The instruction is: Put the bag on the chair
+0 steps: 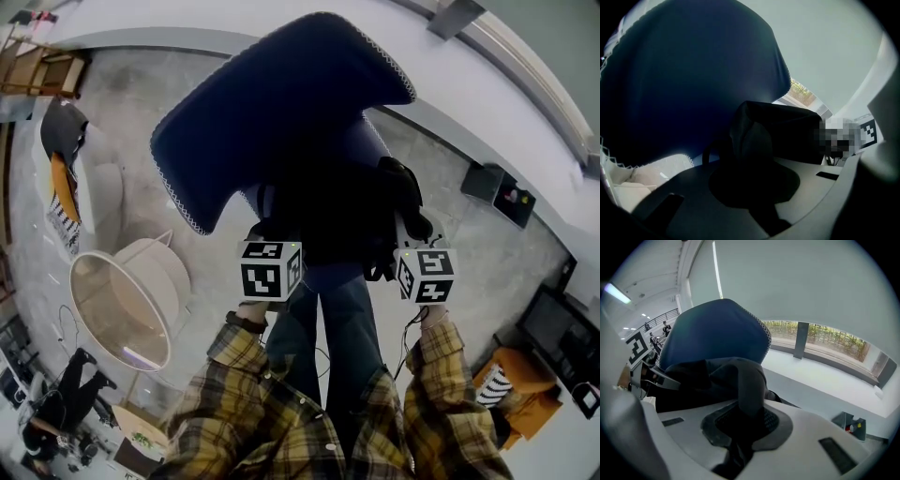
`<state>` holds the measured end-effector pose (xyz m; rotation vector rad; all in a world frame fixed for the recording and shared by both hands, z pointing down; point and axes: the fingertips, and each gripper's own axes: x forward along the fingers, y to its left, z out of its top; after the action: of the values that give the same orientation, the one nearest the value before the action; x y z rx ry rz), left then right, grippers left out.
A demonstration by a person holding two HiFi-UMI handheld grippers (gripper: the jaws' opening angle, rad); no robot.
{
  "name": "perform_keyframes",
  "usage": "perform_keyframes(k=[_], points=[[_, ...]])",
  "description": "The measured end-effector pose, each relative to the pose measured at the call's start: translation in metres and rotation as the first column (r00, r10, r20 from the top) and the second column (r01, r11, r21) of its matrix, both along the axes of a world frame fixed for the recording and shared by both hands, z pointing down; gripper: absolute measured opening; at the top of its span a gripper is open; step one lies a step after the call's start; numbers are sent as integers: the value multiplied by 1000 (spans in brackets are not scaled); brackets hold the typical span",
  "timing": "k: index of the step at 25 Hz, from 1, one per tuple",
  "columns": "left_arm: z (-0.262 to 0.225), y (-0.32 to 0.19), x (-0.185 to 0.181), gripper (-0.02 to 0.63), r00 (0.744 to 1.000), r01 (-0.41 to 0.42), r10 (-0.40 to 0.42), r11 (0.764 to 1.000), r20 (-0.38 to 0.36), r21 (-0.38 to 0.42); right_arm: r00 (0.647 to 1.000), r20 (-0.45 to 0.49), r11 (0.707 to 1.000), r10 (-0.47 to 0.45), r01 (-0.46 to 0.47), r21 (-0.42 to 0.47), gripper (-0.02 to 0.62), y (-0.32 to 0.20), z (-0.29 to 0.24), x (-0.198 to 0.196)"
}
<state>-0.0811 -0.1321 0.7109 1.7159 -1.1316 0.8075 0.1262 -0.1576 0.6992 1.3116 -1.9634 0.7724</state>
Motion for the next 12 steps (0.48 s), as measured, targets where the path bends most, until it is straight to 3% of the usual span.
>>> perform_keyframes(k=[7,12], points=[[27,6,1,41,999,-15,16,999,36,-29,997,-67,999,-32,30,-34,63,4,27,3],[41,12,0,43,1000,6,-5,998,11,-67,997,-73,998,-29,25,-58,95,8,42,6]])
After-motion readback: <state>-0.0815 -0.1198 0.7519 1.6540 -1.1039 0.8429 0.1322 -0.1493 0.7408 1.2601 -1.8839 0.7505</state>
